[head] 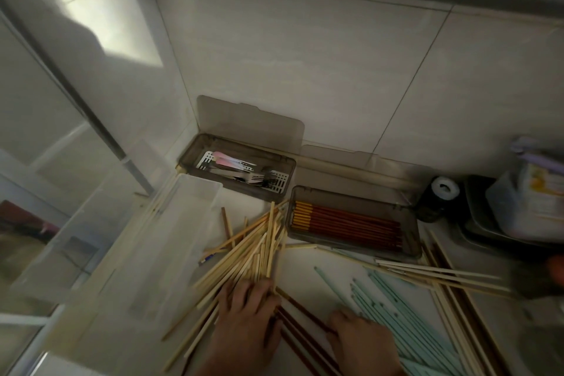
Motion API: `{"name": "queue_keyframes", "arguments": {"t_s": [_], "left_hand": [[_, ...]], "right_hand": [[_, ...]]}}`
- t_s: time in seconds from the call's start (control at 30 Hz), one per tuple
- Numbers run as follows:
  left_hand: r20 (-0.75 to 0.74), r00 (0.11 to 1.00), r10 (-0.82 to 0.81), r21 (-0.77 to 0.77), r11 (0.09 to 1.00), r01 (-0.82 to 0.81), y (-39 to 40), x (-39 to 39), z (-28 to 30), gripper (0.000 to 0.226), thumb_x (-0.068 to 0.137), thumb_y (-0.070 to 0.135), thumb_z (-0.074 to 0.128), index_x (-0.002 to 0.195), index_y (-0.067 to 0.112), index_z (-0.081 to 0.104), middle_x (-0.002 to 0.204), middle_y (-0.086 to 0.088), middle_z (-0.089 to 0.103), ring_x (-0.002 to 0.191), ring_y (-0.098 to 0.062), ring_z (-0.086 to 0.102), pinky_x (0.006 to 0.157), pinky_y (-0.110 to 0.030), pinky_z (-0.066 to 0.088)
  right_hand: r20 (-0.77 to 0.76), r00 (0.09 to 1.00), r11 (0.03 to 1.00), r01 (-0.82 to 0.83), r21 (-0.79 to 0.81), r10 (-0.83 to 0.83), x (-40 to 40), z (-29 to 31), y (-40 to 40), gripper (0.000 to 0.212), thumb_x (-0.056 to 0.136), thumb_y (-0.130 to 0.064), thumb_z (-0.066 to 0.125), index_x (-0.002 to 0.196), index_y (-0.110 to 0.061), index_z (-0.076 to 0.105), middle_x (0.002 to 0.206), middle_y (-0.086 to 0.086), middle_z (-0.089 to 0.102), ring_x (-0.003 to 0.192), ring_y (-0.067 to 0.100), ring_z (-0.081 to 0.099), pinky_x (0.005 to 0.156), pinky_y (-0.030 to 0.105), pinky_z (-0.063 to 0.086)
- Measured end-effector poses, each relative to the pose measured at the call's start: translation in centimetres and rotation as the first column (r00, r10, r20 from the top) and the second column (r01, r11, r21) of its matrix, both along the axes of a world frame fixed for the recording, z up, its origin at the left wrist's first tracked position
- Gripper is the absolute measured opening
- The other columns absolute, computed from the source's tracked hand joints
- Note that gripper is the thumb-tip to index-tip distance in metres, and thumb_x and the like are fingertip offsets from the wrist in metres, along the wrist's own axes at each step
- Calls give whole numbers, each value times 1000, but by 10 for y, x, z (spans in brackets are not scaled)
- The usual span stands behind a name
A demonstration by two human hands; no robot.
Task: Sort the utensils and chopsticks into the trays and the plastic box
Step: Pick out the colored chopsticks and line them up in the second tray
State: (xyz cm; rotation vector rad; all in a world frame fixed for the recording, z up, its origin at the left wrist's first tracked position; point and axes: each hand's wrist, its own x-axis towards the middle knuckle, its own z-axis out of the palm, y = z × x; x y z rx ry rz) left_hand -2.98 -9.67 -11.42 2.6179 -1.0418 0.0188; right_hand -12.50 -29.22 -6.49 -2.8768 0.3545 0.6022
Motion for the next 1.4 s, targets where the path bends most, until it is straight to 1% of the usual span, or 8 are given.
{"name": "queue_keyframes", "arguments": {"t_s": [0.13,0.27,0.4,0.53,0.77,0.9,1.2,1.4], "left_hand": [[0,1000,-1,-9,1000,1,1,1,-4,33,69,49,62,99,36,56,127,12,52,110,-23,49,104,-54,27],[2,1000,0,-19,1000,0,2,1,-8,32,71,50,62,99,36,56,127,11,51,110,-24,48,105,-53,25],[27,1000,-7,-39,999,8,3,1,-7,32,71,49,63,99,35,59,126,10,52,109,-24,48,105,-52,25],[31,999,-9,-16,1000,10,2,1,-3,34,71,50,62,100,34,60,126,10,54,110,-25,50,103,-54,31],[29,999,-16,-23,1000,16,2,1,-2,36,70,49,64,102,33,62,129,9,54,110,-26,51,99,-56,34],[31,999,-15,-27,1000,16,3,1,-3,36,70,49,63,102,33,62,130,9,54,109,-26,52,100,-56,33],[25,1000,-14,0,1000,14,1,1,4,35,70,49,64,101,32,63,128,8,57,109,-26,54,97,-58,37],[20,1000,-3,-33,999,4,2,2,4,32,73,49,62,101,33,62,125,10,55,111,-24,50,100,-57,31]], "right_hand": [[33,998,998,45,35,-46,0,31,-27,27,82,-54,43,95,-31,47,101,-11,62,92,8,62,72,23,45],[69,997,979,14,202,-29,18,83,-75,8,85,-47,53,78,-45,51,76,-18,58,73,-2,55,66,22,45],[307,942,954,38,299,-134,54,118,-108,9,84,-34,66,78,-37,61,76,-15,62,72,0,59,64,21,46],[424,901,991,36,128,-87,94,111,-123,2,86,-31,66,84,-31,65,81,-10,59,76,9,58,67,33,49],[207,973,969,-52,-242,104,140,62,-124,15,92,-41,56,93,-32,68,94,-8,67,87,11,60,68,20,39],[68,996,977,-33,-209,48,150,37,-125,13,90,-38,59,86,-27,65,94,-2,67,85,16,61,71,25,49],[-5,1000,990,18,-141,-19,153,17,-134,27,89,-48,58,76,-26,51,88,-1,64,70,13,52,58,24,40],[442,897,1000,29,-2,-25,102,50,-89,17,83,-50,56,76,-34,56,68,-14,63,58,6,55,48,22,40]]}}
